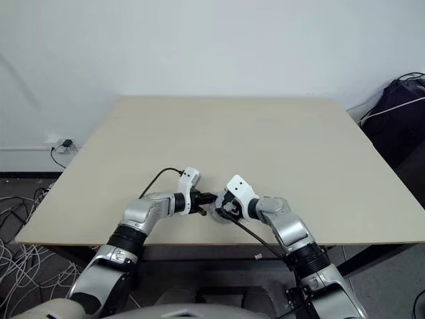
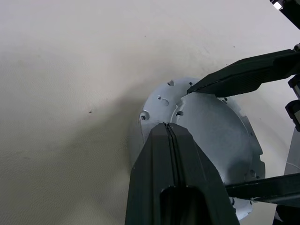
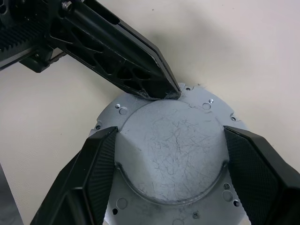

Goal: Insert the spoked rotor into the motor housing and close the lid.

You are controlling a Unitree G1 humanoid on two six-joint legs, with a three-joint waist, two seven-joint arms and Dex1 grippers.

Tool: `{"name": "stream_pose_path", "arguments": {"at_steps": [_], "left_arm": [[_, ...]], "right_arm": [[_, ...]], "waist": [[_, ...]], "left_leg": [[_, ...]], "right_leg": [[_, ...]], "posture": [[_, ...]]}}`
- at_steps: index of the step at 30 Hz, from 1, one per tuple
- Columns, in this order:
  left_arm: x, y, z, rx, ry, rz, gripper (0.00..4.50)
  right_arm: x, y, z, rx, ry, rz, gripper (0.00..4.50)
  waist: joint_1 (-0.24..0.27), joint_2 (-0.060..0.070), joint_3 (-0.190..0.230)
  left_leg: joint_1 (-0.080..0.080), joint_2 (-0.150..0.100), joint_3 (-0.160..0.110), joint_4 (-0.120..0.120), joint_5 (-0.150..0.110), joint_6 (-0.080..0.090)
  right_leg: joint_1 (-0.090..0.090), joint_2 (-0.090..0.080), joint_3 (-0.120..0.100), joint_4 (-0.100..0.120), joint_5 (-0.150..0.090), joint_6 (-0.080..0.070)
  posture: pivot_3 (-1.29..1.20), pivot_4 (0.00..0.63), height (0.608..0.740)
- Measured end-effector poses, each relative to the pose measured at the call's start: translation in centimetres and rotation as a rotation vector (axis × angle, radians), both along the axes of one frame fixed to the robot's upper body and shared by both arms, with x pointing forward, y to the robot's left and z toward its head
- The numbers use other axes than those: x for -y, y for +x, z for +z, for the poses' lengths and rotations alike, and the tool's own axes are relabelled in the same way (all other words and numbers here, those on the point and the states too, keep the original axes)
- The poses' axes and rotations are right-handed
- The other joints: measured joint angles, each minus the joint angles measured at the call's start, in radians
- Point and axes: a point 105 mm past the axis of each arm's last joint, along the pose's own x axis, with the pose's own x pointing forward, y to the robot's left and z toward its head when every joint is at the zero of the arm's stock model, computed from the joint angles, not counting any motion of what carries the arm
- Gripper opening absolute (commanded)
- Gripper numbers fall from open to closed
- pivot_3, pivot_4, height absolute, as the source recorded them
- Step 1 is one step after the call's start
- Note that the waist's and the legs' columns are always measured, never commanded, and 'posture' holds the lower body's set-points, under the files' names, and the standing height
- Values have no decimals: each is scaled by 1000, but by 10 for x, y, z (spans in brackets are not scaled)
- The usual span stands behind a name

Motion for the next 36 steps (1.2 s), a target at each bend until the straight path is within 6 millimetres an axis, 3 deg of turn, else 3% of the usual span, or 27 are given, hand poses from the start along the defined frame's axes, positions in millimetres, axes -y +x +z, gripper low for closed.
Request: {"name": "stream_pose_path", "arguments": {"at_steps": [7,12,19,27,32,36], "left_arm": [[4,-1,1,3,-3,-15,0],[5,-1,1,3,-7,-21,0],[8,-2,2,6,-11,-31,0],[9,-2,2,13,-5,-37,0],[9,-2,2,21,-8,-46,0],[11,-3,3,22,-10,-52,0]], "right_arm": [[3,-6,2,8,-2,-12,4471],[17,-11,8,13,-22,-38,4471],[36,-21,30,48,10,-87,4471],[41,-29,34,-152,333,-424,4471],[43,-31,27,-363,551,-661,4471],[53,-24,23,-443,600,-788,4471]], "waist": [[5,0,0],[10,0,0],[15,-1,1],[16,-1,1],[15,1,1],[16,1,1]], "left_leg": [[-3,0,-1,0,0,0],[-4,0,-1,0,-1,0],[-5,0,-3,-1,-1,1],[-6,0,-4,-1,-1,1],[-7,0,-4,-1,-1,0],[-7,-2,-4,-2,-1,1]], "right_leg": [[-2,-1,1,0,-1,-1],[-3,-1,1,-1,-1,-2],[-3,-1,-1,-2,-1,-2],[-3,-1,-1,-2,-1,-2],[-5,-1,-1,-2,-1,-2],[-5,-2,-1,-2,-1,-2]], "posture": [[0,0,740],[0,0,740],[0,0,740],[0,0,740],[0,0,740],[0,0,740]]}}
